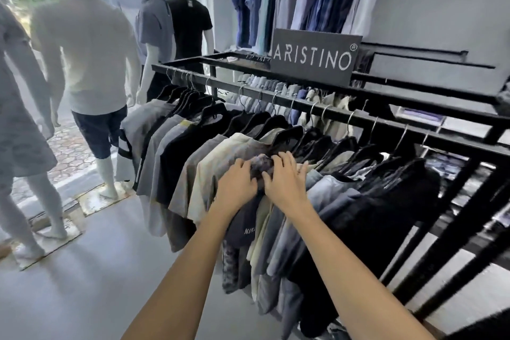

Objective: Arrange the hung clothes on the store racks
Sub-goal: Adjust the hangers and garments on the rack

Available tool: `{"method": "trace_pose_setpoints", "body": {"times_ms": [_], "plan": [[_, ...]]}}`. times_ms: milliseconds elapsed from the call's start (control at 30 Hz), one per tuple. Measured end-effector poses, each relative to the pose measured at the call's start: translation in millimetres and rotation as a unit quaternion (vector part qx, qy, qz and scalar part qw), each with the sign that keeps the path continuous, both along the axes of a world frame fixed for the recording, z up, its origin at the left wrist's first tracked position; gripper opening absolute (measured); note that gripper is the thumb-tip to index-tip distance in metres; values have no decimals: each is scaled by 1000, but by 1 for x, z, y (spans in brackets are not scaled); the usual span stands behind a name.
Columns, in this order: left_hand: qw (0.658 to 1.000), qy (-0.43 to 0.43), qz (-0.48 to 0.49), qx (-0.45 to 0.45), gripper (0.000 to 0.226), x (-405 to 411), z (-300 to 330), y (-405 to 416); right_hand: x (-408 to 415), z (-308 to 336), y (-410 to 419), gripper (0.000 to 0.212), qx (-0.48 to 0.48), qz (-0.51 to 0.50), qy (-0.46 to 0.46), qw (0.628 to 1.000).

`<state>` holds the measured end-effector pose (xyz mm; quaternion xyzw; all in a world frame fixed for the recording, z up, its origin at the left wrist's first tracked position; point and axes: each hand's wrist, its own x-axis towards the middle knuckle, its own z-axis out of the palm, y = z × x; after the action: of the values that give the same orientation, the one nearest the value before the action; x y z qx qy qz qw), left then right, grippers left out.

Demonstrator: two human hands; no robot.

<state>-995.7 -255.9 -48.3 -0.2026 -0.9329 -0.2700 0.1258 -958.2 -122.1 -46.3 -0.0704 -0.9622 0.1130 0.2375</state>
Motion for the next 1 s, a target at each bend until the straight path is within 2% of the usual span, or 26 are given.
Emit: {"method": "trace_pose_setpoints", "body": {"times_ms": [67, 233, 333, 433, 567, 667, 800, 900, 1000], "plan": [[1000, 9, -6, 2, 38, -1, 2, 5, 3, 4, 7, 40, -1, 7, 20, 1000], [996, 10, -85, 7, 45, 12, 10, 37, 18, 13, 31, 43, -26, -26, 57, 998], [997, -24, -79, -1, 58, 25, 4, 54, 30, 7, 41, 42, -31, -67, 81, 994], [997, 33, -68, -7, 69, 36, -3, 67, 40, 5, 52, 42, -56, -71, 88, 992], [986, 115, -114, 23, 55, 49, 6, 87, 58, 12, 64, 40, -53, -91, 142, 984], [981, 139, -135, 26, 47, 63, 13, 110, 75, 16, 82, 50, -49, -177, 189, 965], [975, 117, -182, -41, 37, 73, 16, 139, 92, 8, 101, 57, -49, -251, 227, 940], [976, 112, -181, -42, 35, 79, 18, 147, 100, 1, 109, 65, -77, -282, 213, 932], [976, 125, -171, -45, 45, 79, 12, 151, 106, 0, 109, 81, -126, -309, 169, 927]]}}
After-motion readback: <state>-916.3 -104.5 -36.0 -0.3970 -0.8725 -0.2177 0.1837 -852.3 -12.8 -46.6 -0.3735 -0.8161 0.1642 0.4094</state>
